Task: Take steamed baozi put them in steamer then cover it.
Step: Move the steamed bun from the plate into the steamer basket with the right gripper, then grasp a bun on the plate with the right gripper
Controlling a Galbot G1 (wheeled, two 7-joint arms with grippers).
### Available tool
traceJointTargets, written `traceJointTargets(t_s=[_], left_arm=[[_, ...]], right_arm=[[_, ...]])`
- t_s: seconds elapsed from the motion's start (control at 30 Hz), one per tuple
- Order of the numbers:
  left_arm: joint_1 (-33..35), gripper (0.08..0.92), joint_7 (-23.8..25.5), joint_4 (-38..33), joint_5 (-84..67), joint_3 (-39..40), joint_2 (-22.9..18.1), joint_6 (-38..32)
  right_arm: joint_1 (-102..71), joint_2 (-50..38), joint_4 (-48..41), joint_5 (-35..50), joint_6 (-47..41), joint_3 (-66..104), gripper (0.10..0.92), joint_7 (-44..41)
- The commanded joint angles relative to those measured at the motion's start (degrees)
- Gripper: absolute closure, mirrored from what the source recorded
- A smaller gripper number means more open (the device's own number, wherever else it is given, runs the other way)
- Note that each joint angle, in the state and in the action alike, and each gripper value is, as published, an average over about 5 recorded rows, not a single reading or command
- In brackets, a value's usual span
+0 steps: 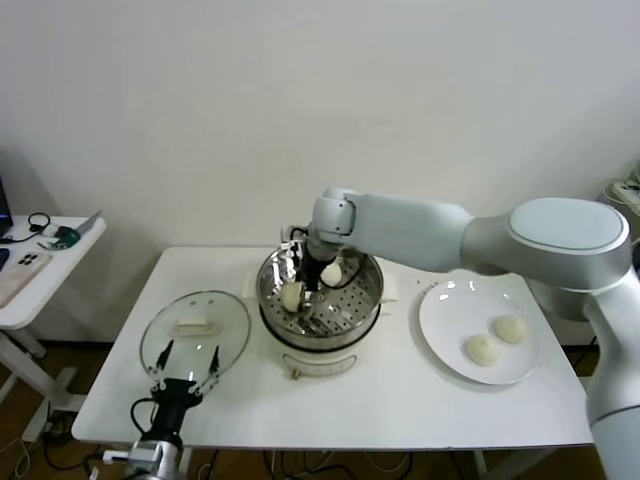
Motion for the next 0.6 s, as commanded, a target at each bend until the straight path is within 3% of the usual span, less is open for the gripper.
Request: traceJointTargets(t_s=[0.03, 0.27, 0.6], left_arm=[[0.05, 0.177, -0.02, 0.09, -0.07, -0.07, 0.04, -0.06], [0.00, 0.177, -0.10, -0.04, -0.08, -0.23, 0.00, -0.06], [-0.32, 0.177, -0.16, -0.39, -0.03, -0.10, -0.11, 0.27]], right_arm=[[0.11, -0.07, 0.26, -0.16, 0.08, 0.29, 0.214, -0.40], [6.52, -5.72, 4.14, 0.99, 2.88, -0.01, 0.203, -4.76], [23.43, -26.52, 16.44, -1.78, 11.07, -9.92, 0.203, -12.73]])
